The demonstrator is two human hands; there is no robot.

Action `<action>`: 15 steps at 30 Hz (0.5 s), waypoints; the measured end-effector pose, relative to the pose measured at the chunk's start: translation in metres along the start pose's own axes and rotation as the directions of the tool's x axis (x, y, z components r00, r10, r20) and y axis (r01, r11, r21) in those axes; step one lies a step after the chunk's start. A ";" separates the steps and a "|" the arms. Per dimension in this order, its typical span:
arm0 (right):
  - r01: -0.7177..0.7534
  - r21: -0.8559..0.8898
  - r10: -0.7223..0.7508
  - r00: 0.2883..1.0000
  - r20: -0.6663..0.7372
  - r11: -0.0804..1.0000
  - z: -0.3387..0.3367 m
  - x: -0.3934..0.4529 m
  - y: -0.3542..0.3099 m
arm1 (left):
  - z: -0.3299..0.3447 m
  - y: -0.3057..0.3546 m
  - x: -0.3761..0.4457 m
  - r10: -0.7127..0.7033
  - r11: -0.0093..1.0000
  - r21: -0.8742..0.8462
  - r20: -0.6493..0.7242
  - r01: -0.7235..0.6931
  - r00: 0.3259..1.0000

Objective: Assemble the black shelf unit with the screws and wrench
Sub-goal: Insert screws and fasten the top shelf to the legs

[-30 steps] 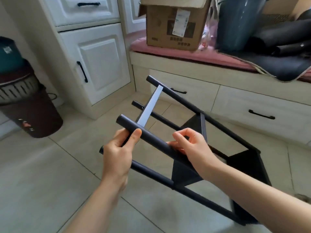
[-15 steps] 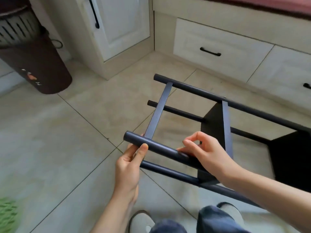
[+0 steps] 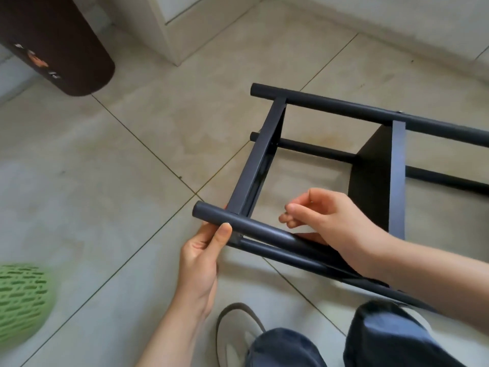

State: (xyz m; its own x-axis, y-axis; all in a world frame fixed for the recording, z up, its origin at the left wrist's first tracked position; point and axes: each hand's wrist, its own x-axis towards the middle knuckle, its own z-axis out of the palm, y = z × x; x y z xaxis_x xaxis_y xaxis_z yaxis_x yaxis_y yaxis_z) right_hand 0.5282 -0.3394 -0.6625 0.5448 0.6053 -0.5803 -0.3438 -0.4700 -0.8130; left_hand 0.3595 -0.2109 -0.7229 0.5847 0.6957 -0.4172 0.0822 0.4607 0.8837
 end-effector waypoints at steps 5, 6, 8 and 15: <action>-0.115 0.135 0.105 0.991 0.079 0.984 0.008 0.019 0.003 | -0.004 -0.008 0.002 -0.053 0.996 -0.070 -0.018 0.052 0.998; -0.146 0.159 0.130 0.985 0.110 0.976 0.010 0.024 0.004 | -0.004 -0.009 0.002 -0.064 0.995 -0.079 -0.016 0.062 0.998; -0.201 0.188 0.171 0.971 0.165 0.961 0.013 0.032 0.007 | -0.005 -0.010 0.003 -0.071 0.993 -0.094 -0.002 0.070 0.998; -0.295 0.218 0.235 0.935 0.264 0.930 0.021 0.054 0.013 | -0.004 -0.012 0.003 -0.082 0.979 -0.181 0.073 0.094 0.994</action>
State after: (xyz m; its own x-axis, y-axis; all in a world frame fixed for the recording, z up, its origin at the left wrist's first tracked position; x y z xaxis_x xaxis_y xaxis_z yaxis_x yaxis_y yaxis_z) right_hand 0.5375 -0.2993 -0.7055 0.2269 0.6255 -0.7465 -0.6476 -0.4756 -0.5953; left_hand 0.3570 -0.2118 -0.7359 0.6332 0.6139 -0.4714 -0.0110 0.6161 0.7876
